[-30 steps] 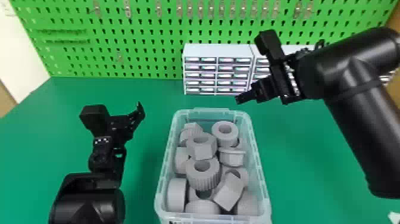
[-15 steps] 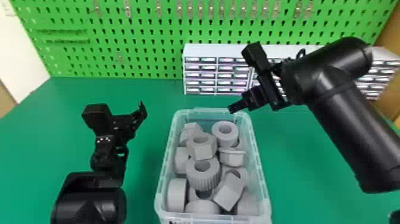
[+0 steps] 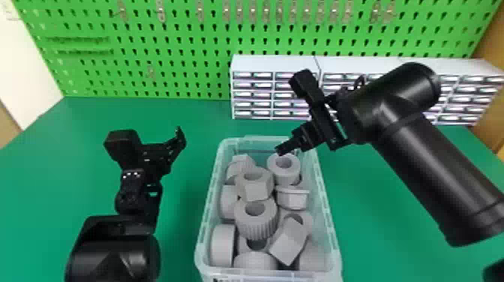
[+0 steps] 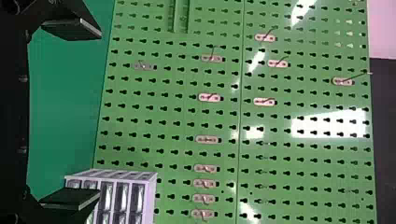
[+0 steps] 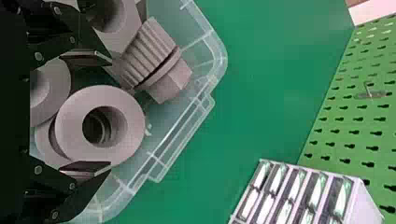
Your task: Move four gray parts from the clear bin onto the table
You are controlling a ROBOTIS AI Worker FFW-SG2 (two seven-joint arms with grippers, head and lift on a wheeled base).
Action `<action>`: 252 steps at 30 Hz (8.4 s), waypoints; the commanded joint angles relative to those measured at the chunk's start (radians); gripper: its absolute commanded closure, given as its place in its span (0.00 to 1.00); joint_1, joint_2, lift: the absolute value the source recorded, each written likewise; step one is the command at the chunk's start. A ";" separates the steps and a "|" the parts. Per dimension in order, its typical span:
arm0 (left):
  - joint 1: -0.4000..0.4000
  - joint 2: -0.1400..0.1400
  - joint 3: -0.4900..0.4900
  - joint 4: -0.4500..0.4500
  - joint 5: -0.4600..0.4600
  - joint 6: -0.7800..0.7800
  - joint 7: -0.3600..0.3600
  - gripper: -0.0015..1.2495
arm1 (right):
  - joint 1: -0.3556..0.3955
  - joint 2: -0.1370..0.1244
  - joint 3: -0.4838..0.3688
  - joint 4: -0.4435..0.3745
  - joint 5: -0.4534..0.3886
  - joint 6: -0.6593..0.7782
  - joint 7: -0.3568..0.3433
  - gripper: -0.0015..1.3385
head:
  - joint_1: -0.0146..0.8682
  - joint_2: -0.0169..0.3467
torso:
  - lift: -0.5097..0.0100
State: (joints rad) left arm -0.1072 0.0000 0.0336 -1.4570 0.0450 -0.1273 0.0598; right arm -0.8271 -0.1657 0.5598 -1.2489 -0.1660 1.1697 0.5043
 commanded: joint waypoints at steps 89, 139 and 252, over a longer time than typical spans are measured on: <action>-0.026 0.023 -0.034 0.027 0.055 0.000 0.000 0.08 | -0.012 0.012 0.193 0.292 -0.084 -0.257 -0.001 0.51 | 0.80 0.24 | 0.88; -0.049 0.037 -0.058 0.043 0.082 -0.002 0.002 0.08 | -0.044 0.023 0.155 0.342 -0.033 -0.323 -0.004 0.47 | 0.80 0.24 | 0.88; -0.006 0.054 -0.052 0.046 0.102 -0.008 0.002 0.08 | 0.117 -0.026 -0.385 -0.218 0.212 0.183 -0.026 0.80 | 0.80 0.24 | 0.88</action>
State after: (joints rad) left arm -0.1152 0.0534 -0.0165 -1.4125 0.1457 -0.1350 0.0613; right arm -0.7311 -0.1872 0.2150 -1.4486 0.0201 1.3361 0.4786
